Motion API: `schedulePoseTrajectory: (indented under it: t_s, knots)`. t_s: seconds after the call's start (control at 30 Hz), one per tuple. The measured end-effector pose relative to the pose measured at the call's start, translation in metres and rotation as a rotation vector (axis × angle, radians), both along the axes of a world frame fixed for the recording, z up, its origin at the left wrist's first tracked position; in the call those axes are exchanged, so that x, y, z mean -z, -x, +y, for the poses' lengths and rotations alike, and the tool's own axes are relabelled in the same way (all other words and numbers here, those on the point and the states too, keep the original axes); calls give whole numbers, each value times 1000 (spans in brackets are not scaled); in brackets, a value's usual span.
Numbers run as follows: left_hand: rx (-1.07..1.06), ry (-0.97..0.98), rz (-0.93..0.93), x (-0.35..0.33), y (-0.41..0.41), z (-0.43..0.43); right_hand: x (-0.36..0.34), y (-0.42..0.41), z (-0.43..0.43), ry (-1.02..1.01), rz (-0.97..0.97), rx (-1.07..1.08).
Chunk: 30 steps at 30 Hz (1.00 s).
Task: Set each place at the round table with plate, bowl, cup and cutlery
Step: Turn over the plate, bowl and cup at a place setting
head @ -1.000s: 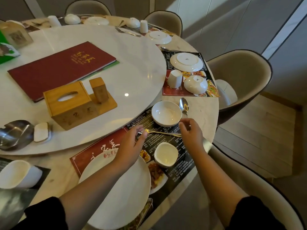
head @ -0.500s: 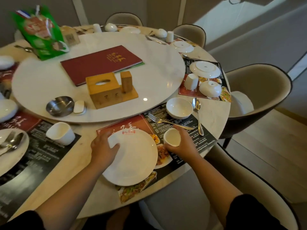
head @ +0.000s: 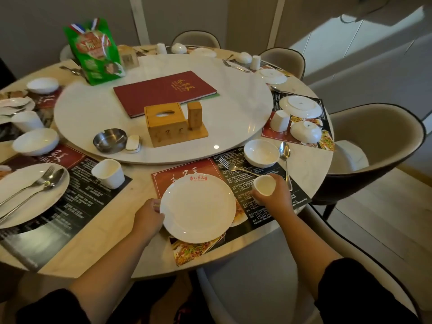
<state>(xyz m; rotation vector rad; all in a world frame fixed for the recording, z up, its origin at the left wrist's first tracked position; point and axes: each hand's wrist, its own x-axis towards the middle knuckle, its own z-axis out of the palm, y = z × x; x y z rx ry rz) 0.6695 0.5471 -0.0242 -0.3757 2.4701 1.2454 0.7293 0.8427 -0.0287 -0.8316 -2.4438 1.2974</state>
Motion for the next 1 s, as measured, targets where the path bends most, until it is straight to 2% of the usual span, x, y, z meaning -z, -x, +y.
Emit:
schedulePoseTrajectory:
  t_s: [0.3,0.47,0.63,0.73,0.83,1.0]
  knots:
    - [51,-73,16,6,4,36,-2,-2,18,6,-79,53]
    - [60,-23,34,7,16,46,-21,16,29,19,48,224]
    - [49,-39,63,4,44,51,-36,68,55,2,-166,194]
    - [64,-35,69,3,54,53,-33,93,69,172,-323,221]
    - [85,-59,99,1,60,55,-30,105,77,461,-329,281]
    - [124,-90,184,-5,72,57,-30,114,80,536,-340,308]
